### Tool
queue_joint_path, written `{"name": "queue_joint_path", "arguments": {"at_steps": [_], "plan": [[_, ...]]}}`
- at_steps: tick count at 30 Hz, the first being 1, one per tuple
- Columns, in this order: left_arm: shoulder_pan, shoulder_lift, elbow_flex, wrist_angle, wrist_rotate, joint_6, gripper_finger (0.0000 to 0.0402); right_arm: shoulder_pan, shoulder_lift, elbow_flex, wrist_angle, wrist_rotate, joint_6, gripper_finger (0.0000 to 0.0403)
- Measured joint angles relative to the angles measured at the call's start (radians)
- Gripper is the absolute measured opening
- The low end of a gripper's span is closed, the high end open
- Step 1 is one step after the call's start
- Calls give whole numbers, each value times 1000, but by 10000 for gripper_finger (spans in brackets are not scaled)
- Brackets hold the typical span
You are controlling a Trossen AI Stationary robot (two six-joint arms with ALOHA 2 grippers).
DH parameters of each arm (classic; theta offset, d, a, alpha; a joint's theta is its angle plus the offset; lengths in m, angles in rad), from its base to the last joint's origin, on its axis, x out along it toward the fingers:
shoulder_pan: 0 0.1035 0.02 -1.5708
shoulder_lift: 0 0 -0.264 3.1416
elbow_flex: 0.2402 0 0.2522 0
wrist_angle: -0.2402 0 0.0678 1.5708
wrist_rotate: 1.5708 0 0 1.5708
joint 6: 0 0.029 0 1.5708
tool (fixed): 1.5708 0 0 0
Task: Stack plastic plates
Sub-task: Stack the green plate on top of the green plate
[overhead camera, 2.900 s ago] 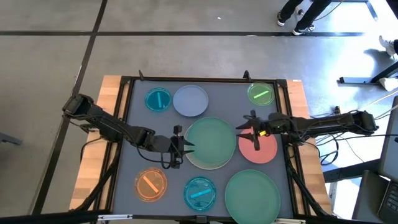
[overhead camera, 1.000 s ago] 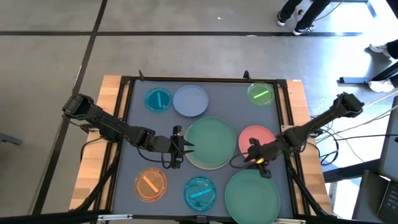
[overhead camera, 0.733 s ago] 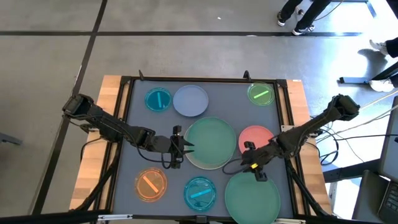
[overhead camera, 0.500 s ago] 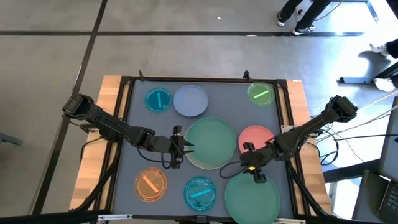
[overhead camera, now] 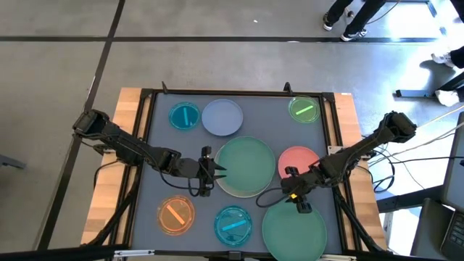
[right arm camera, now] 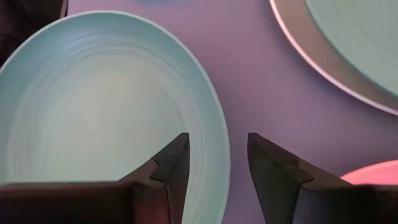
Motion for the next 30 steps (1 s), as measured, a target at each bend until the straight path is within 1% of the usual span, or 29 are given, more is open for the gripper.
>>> {"name": "queue_joint_path", "arguments": {"at_steps": [9,12,21,27,30], "plan": [[0,0,0,-1,0,-1,102,0,1,0,-1,-1,15,152],[0,0,0,-1,0,-1,102,0,23,0,-1,18,15,152],[0,0,0,-1,0,-1,102,-1,132,0,-1,17,15,152],[0,0,0,-1,0,-1,102,-1,138,0,0,17,15,151],[0,0,0,-1,0,-1,102,-1,138,0,0,17,15,142]]}}
